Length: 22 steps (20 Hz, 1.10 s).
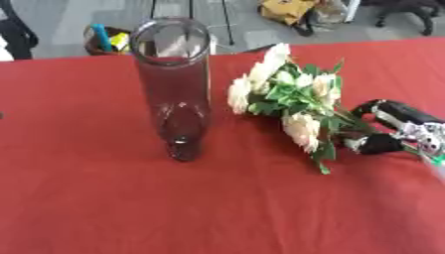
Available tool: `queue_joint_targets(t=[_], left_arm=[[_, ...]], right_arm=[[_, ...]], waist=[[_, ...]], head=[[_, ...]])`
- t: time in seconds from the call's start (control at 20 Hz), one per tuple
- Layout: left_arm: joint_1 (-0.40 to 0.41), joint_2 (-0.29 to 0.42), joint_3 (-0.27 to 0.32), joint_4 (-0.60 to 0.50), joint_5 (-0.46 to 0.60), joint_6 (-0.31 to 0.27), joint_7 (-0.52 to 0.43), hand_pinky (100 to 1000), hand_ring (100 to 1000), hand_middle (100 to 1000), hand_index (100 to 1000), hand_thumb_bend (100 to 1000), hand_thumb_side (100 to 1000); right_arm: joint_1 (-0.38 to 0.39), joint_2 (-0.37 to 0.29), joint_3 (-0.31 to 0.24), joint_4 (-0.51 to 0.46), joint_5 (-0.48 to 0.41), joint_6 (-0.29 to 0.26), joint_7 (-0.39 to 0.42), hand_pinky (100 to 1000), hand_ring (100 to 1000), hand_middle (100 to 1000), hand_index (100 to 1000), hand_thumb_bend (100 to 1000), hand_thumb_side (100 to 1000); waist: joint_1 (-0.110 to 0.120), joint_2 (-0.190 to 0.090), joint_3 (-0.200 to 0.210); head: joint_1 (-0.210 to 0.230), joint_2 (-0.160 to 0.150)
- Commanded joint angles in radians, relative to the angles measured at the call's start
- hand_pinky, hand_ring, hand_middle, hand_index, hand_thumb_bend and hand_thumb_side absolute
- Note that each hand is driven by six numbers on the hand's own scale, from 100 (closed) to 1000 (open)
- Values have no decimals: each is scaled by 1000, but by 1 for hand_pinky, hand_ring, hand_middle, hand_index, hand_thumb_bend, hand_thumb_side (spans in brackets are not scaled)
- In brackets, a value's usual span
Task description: Arrange flowers into the vase.
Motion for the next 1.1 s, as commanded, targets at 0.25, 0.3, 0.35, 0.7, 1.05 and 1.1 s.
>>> queue_joint_targets(t=[0.25, 0.3, 0.35, 0.7, 1.05, 1.1], left_arm=[[-10, 7, -10, -19, -3, 2, -14, 508, 584, 774, 796, 100, 972], [-10, 7, -10, -19, -3, 2, -15, 508, 584, 774, 796, 100, 972], [-11, 7, -10, -19, -3, 3, -16, 508, 585, 774, 796, 100, 972], [-14, 6, -11, -19, -4, 6, -25, 508, 585, 775, 796, 100, 972], [-14, 5, -12, -19, -5, 8, -29, 508, 586, 777, 797, 100, 973], [-14, 5, -12, -19, -6, 8, -30, 508, 586, 776, 797, 100, 973]], right_arm=[[-15, -50, 7, -54, 11, -8, -6, 772, 865, 624, 780, 254, 547], [-16, -51, 10, -55, 14, -8, -4, 766, 859, 616, 774, 250, 540], [-18, -52, 12, -54, 18, -8, -2, 758, 851, 607, 769, 249, 533], [-28, -44, 28, -30, 20, -12, 8, 754, 857, 597, 764, 244, 481], [-33, -43, 29, -9, 24, 6, 5, 650, 741, 488, 693, 131, 405], [-33, -42, 28, -7, 25, 12, 0, 630, 746, 483, 683, 112, 396]], waist=[[-6, -15, 1], [-7, -15, 2], [-7, -14, 3], [-11, -11, 11], [-12, -10, 12], [-12, -10, 11]], head=[[-3, -5], [-4, -5], [-4, -6], [-3, -9], [-4, -10], [-4, -10]])
